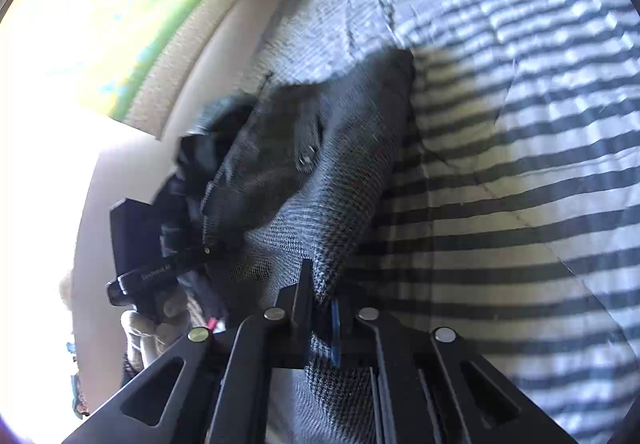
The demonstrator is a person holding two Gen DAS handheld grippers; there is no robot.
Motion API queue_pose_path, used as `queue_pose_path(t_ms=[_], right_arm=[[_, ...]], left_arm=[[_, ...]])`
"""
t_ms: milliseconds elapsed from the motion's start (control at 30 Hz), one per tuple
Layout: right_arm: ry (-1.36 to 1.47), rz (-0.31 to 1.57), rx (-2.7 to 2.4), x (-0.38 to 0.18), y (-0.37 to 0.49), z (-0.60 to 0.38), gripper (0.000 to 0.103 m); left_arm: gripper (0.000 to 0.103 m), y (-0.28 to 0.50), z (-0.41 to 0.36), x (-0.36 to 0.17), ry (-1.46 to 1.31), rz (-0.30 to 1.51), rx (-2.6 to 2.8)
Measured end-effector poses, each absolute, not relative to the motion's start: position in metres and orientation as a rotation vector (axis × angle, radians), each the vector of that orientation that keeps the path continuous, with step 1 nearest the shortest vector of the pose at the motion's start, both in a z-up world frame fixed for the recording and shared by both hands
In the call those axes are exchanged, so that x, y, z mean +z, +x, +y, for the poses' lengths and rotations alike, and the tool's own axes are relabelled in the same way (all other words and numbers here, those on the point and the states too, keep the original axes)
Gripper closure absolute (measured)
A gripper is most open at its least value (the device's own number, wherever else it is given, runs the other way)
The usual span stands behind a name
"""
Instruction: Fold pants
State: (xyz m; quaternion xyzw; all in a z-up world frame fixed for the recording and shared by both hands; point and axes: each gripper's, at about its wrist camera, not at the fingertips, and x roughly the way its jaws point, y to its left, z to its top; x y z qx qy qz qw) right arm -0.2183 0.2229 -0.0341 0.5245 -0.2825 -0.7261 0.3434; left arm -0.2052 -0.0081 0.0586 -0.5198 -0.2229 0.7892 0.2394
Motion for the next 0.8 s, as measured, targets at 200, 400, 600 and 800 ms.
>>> queue_pose_path(t_ms=[200,400,600,800], right_arm=[[1.217,-0.571,-2.054,0.049,-0.22,0.237,0.1],[0.951,-0.41,-2.26,0.147,-0.219,0.252,0.1],[0.984,-0.267,-2.302,0.1,-0.151,0.265,0.1],[1.404,-0.34,-2.213,-0.054,-0.093,0.284,0.1]], left_arm=[[0.088,-0.223,0.014,0.135,-1.313,-0.572,2.212],[0.088,-0.207,0.039,0.223,-1.021,-0.46,2.296],[0.088,-0.129,0.067,0.139,-1.155,-0.321,2.235],[0.084,-0.072,0.089,0.004,-1.454,-0.391,2.116]])
